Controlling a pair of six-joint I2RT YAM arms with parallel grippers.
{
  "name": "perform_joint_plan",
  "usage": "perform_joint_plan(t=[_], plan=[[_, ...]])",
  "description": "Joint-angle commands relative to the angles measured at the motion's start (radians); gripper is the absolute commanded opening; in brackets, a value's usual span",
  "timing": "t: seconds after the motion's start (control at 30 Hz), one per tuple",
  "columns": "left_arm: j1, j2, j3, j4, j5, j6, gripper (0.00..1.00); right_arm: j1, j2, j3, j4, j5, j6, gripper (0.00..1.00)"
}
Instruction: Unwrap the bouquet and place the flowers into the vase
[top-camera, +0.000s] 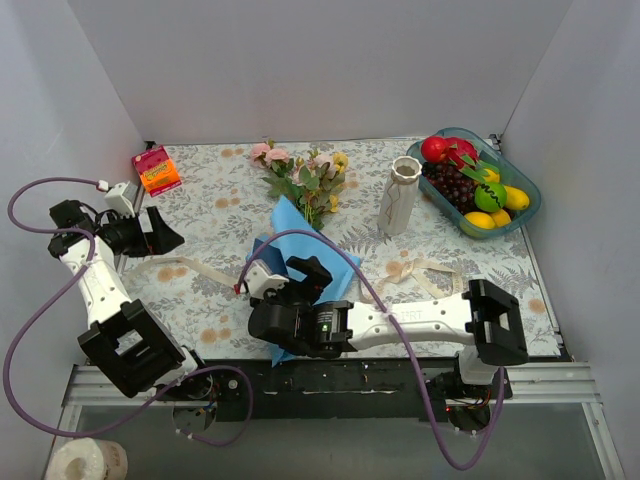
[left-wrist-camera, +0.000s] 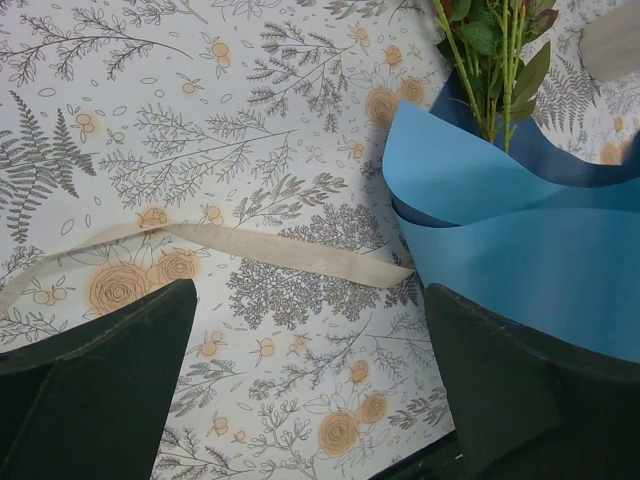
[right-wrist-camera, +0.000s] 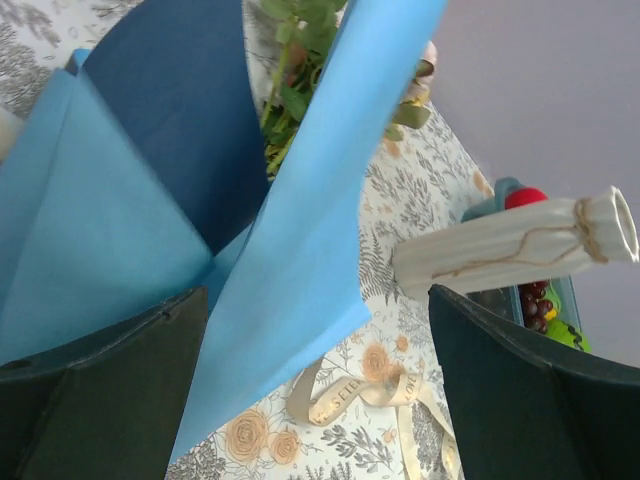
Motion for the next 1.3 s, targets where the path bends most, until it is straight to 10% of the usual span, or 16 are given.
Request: perform_joint_plan(t=[0.0, 0.17, 0.4, 0.83, 0.93, 1.1, 1.27], plan=[[0.005, -0.035, 0.041, -0.024, 0.037, 0.022, 0.98, 0.005, -0.078, 0.006, -0.327, 0.141, 0.353, 0.98], [0.005, -0.046, 0.045, -0.032, 0.044, 0.042, 0.98, 0.012, -0.074, 0.087, -1.014, 0.132, 1.069, 0.97], [0.005, -0.038, 0.052, -0.049, 0.036, 0.063, 0.98, 0.071, -0.231, -0.017, -1.029, 0.037, 1.104, 0.98], [0.005, -0.040, 0.071, -0.053, 0.041, 0.060, 0.98, -0.026, -0.316, 0.315, -1.003, 0.192, 0.751, 0.98], [0.005, -0.038, 0.069, -0.052, 0.037, 0.060, 0.98, -0.026, -0.314, 0.392, -0.838, 0.217, 0.471, 0.98], [0.005, -0.035, 0.071, -0.049, 0.036, 0.059, 0.98, -0.044, -0.417, 0.207, 0.018, 0.159, -0.219, 0.98], [0.005, -0.043, 0.066, -0.042, 0.034, 0.053, 0.98, -0.231, -0.370, 0.332, -0.412, -0.140, 0.272, 0.98]])
